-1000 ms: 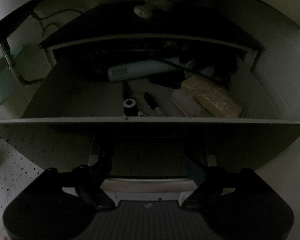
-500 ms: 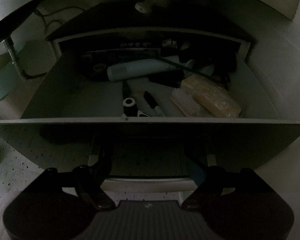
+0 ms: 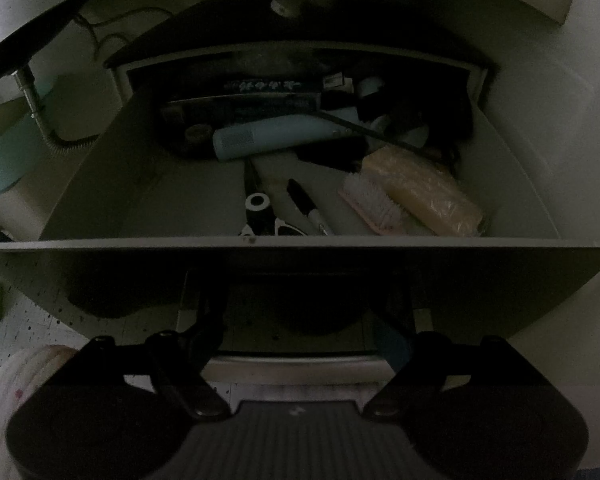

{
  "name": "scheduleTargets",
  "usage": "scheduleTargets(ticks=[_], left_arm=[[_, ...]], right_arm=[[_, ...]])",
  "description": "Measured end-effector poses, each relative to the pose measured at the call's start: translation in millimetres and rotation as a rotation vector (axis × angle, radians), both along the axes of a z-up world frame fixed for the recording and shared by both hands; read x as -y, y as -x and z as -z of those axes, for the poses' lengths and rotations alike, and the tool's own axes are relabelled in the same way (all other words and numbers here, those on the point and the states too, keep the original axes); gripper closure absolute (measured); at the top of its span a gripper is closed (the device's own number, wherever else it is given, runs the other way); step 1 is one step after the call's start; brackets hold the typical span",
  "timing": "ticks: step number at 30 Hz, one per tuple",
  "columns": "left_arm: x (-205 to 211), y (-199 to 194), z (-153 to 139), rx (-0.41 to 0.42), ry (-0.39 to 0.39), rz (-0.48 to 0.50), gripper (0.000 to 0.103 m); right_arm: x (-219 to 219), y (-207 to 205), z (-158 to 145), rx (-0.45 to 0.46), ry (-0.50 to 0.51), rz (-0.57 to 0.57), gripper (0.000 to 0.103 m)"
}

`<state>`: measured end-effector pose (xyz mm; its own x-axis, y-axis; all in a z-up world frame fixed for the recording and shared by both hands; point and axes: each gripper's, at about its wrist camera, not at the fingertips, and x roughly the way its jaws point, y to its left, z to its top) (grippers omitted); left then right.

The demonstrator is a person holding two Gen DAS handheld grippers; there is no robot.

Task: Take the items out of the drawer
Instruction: 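Pull the black drawer open with the right tool, then move the left tool into the open drawer toward the black-white scissors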

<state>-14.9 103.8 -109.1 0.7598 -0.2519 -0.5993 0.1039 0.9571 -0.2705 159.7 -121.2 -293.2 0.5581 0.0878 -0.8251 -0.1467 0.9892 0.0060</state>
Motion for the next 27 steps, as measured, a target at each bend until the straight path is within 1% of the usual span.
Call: scheduleTargets(ticks=[10,18,23,27], left_arm=[[10.6,-8.2,-3.6,-0.003,-0.026,0.018,0.0],[17.5,-15.1,-2.9,-0.015,-0.03,0.028,0.0],[23.5,-22.1,-2.5,-0.025,-0.038,0.039,0.0],[28.2,-33.0,-4.2,-0.028,-0.048,0.044,0.0]], right_arm=[[-0.4,-2.8,4.9,0.008,-0.004,-0.001,0.021],[0.5,1.3,4.6,0.01,-0.001,-0.007,0.021],[1.9,4.5,-2.2,0.002,-0.015,-0.016,0.023],[4.2,14.0,-14.1,0.029,-0.046,-0.019,0.023]])
